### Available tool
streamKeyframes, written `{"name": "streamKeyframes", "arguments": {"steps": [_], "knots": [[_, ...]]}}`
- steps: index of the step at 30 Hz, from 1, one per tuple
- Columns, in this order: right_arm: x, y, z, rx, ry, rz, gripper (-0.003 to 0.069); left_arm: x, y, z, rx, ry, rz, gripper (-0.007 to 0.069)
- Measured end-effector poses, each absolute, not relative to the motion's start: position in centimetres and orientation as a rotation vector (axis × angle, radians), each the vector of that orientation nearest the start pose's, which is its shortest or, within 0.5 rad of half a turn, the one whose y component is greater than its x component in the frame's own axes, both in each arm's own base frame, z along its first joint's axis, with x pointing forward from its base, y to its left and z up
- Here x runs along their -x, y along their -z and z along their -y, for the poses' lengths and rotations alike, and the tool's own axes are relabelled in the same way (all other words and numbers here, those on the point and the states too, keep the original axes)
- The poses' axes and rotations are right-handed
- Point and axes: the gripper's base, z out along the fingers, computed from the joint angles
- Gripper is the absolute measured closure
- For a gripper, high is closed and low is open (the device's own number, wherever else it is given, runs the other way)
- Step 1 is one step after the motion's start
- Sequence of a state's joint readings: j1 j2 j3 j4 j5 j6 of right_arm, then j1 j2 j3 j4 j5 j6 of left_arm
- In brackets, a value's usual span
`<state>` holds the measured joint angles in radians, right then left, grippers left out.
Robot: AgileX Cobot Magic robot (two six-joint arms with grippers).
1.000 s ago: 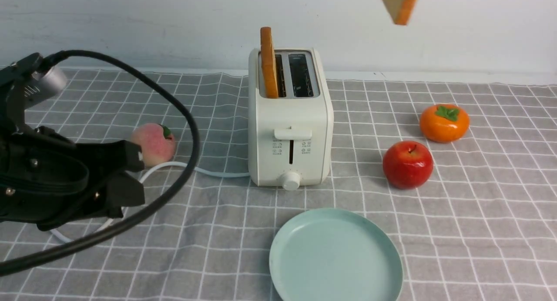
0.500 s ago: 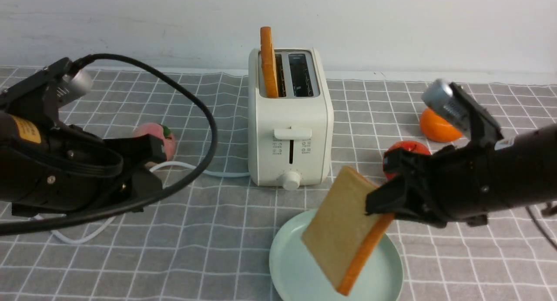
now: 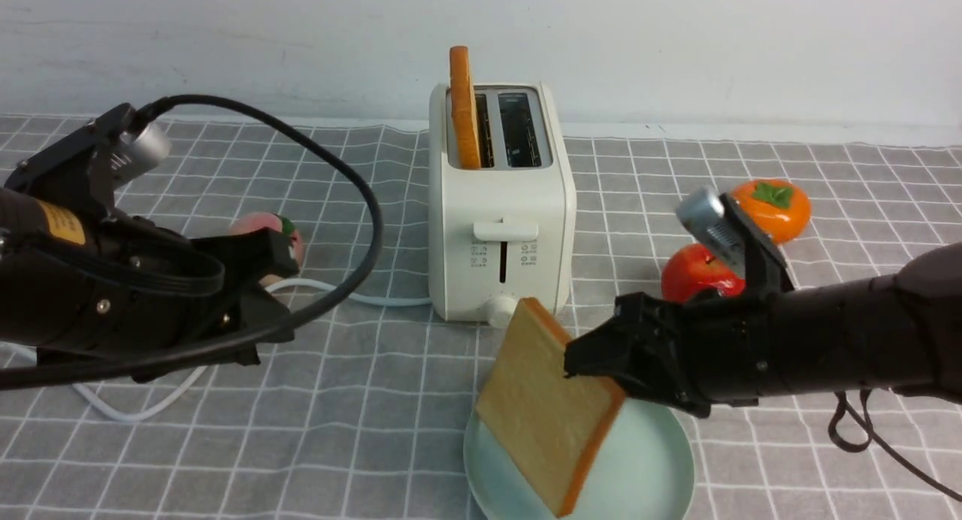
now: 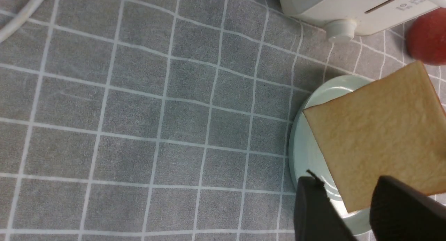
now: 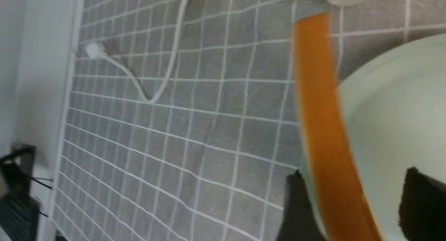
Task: Take toasted bread from bread machine on grey coffee table place on plate.
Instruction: 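Place the held slice of bread on top of the slice on the plate with the right gripper, then reach for a toast slice standing in the toaster with the left gripper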
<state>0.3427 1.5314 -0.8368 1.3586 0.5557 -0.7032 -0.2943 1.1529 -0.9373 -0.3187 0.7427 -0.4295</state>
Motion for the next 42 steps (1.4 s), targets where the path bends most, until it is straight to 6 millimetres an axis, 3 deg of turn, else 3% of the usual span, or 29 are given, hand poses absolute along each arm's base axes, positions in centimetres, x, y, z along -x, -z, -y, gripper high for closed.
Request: {"name": "streamKeyframes", "arguments": {"steps": [1,4,6,7,11,12,13,14,15,18,19,21,24,28,36,40,42], "knots": [[-27.0,-22.7,-14.4,0.024,-1.052,-2.450,0.0158,-21.6,-32.0,8.6,0.369,0.685,-2.477,0.0386],[-27.0,-23.5,-13.1,0.088,-1.013,-2.438,0.0053,-22.0,-32.2,8.6,0.373,0.692,-2.435,0.0386],[-27.1,-24.2,-12.5,0.108,-1.001,-2.422,0.0033,-22.2,-32.3,8.6,0.375,0.694,-2.415,0.0386],[-27.1,-25.9,-11.2,0.143,-0.983,-2.378,0.0015,-22.6,-32.3,8.6,0.365,0.691,-2.389,0.0386],[-26.6,-29.9,-9.3,0.220,-0.967,-2.291,0.0014,-23.6,-32.7,8.8,0.302,0.671,-2.349,0.0385],[-25.8,-32.8,-8.3,0.256,-0.942,-2.238,0.0025,-24.5,-33.7,9.1,0.234,0.655,-2.323,0.0375],[-25.2,-34.2,-8.0,0.264,-0.930,-2.211,0.0032,-25.0,-34.3,9.3,0.204,0.649,-2.311,0.0366],[-25.0,-34.5,-8.0,0.268,-0.932,-2.209,0.0036,-25.1,-34.5,9.4,0.196,0.648,-2.308,0.0366],[-23.6,-36.8,-7.8,0.285,-0.914,-2.166,0.0054,-26.2,-36.1,10.2,0.112,0.641,-2.285,0.0338],[-20.9,-39.0,-8.2,0.338,-0.907,-2.117,0.0078,-27.9,-38.3,12.6,-0.029,0.629,-2.258,0.0283],[-20.7,-39.2,-8.2,0.343,-0.907,-2.114,0.0078,-28.0,-38.3,12.5,-0.031,0.624,-2.258,0.0278],[-18.7,-40.1,-8.7,0.404,-0.885,-2.096,0.0083,-29.6,-39.6,14.9,-0.102,0.600,-2.248,0.0214],[-17.1,-40.4,-8.9,0.445,-0.856,-2.109,0.0085,-32.0,-39.4,16.9,-0.036,0.578,-2.270,0.0152],[-15.1,-40.5,-8.3,0.418,-0.731,-2.179,0.0085,-37.4,-38.0,18.6,0.132,0.482,-2.306,0.0089],[-14.3,-40.5,-7.4,0.364,-0.635,-2.219,0.0085,-42.5,-34.8,21.1,0.155,0.451,-2.347,0.0088],[-14.2,-40.4,-7.4,0.364,-0.639,-2.225,0.0085,-43.8,-32.9,21.8,0.159,0.456,-2.365,0.0127],[-14.2,-40.4,-7.4,0.365,-0.643,-2.227,0.0085,-44.0,-32.4,22.0,0.162,0.462,-2.373,0.0199]]}}
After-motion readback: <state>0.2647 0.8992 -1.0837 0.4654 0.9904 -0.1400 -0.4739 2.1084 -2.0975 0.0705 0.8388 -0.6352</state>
